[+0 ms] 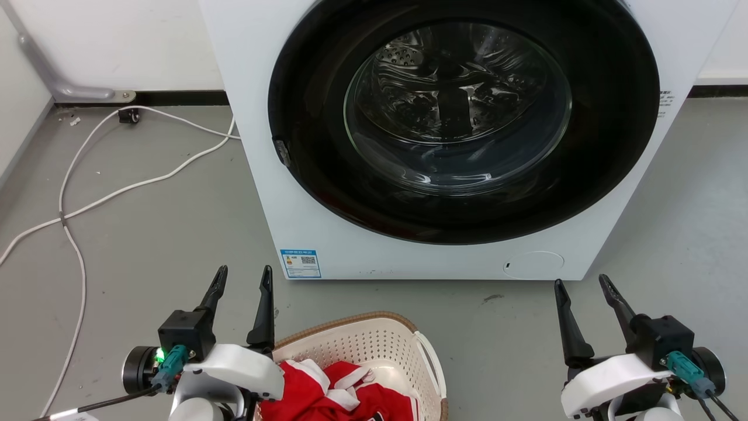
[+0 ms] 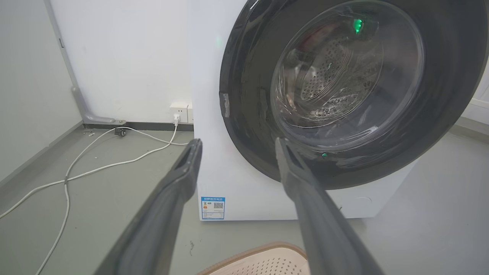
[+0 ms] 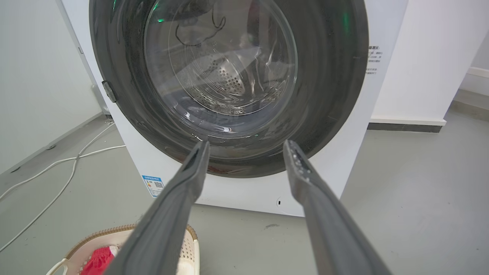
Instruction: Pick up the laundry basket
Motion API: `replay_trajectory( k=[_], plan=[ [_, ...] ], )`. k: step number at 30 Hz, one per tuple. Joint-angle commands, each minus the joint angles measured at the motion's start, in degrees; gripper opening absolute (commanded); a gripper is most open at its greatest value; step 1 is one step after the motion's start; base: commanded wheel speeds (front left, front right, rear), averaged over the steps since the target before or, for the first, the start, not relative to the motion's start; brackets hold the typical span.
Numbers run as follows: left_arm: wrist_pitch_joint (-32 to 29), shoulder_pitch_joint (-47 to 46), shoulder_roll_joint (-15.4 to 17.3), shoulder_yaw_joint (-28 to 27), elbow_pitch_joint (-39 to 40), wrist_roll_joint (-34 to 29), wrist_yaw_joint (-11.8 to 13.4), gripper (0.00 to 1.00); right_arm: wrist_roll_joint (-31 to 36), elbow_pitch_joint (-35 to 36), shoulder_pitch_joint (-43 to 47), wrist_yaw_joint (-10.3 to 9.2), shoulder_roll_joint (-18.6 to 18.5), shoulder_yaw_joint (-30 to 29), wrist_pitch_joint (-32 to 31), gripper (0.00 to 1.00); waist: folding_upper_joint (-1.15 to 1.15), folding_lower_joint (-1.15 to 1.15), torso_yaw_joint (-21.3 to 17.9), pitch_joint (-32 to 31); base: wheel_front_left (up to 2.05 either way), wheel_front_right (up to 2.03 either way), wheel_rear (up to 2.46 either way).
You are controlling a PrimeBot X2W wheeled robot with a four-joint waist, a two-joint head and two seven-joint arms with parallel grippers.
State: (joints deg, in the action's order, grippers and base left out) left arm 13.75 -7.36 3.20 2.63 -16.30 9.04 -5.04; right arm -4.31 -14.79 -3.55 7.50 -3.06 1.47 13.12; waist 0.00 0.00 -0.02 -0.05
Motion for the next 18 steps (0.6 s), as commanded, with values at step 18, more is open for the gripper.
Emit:
replay_trajectory(
  k=[18],
  plan=[
    [1.5, -0.33, -0.16, -0.18, -0.36, -3.65, 0.51, 1.0, 2.24, -1.08, -1.08, -0.02, 0.3, -0.06, 1.86, 1.0, 0.0, 0.0, 0.16, 0.11, 0.0, 0.0, 0.0]
  ],
)
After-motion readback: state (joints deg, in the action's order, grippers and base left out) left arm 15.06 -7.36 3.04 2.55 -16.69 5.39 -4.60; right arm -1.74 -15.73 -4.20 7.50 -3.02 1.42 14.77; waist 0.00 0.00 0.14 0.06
